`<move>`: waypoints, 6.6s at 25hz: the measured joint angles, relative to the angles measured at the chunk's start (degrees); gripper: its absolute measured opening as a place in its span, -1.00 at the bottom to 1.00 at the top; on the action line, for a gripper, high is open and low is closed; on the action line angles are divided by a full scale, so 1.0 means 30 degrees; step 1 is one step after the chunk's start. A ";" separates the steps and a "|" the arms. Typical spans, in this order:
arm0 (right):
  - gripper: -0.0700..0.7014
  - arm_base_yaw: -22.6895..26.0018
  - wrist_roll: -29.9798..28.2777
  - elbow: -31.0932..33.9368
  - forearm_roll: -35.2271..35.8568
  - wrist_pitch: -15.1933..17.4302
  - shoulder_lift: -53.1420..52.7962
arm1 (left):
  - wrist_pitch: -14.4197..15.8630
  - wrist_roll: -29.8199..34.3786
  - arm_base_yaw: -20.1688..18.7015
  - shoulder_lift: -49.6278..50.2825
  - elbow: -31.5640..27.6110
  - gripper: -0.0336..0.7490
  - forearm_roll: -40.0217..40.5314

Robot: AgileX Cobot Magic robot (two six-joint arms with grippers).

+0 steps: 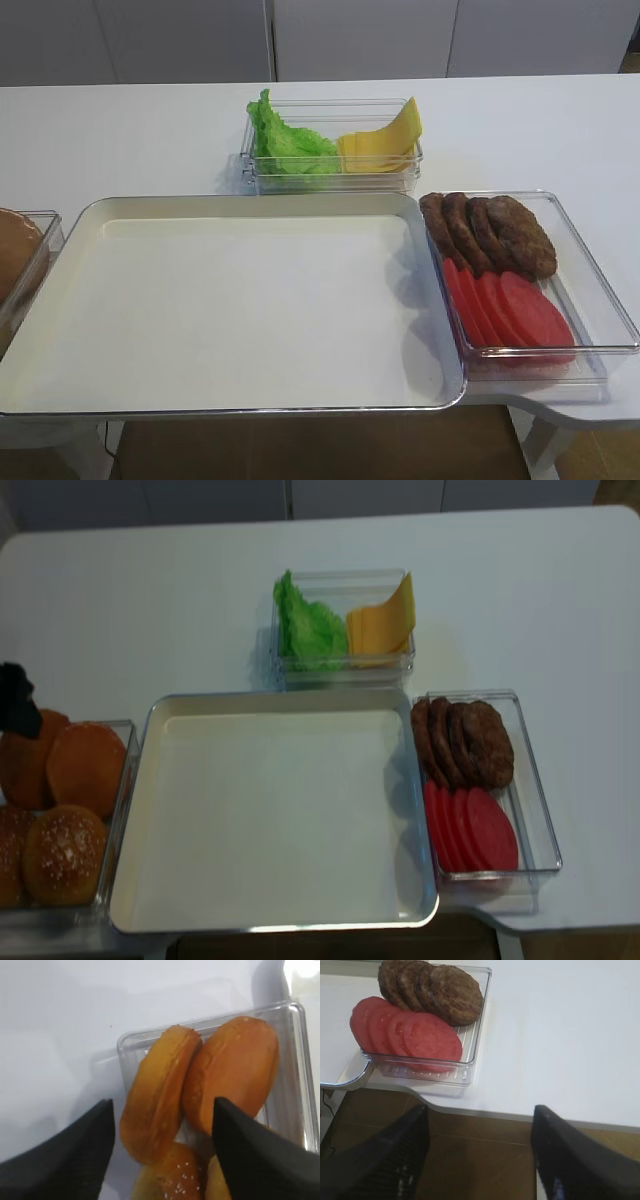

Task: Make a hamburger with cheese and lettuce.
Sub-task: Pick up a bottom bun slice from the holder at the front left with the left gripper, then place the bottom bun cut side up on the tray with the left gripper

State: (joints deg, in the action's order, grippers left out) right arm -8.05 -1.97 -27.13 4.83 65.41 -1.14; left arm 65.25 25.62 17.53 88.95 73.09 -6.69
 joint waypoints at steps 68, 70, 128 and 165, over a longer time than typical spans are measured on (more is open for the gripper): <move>0.42 0.0000 0.0035 0.0000 0.0000 0.0000 0.0000 | 0.0152 0.1154 0.0000 -0.0311 0.0078 -0.55 0.0196; 0.42 0.0000 0.0035 0.0000 0.0000 0.0000 0.0000 | 0.0381 0.1154 0.0000 -0.0658 0.0359 -0.55 0.0229; 0.42 0.0000 0.0035 0.0000 0.0000 0.0000 0.0000 | 0.1650 -1.9271 -2.4269 0.1113 0.1332 -0.57 1.4916; 0.42 0.0000 0.0035 0.0000 0.0000 0.0000 0.0000 | 0.1334 -2.1477 -2.4316 0.3431 0.0004 -0.57 1.5864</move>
State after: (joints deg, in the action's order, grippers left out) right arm -8.05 -1.86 -27.13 4.83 65.41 -1.14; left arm 69.25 -38.81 -55.42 99.24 73.11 40.90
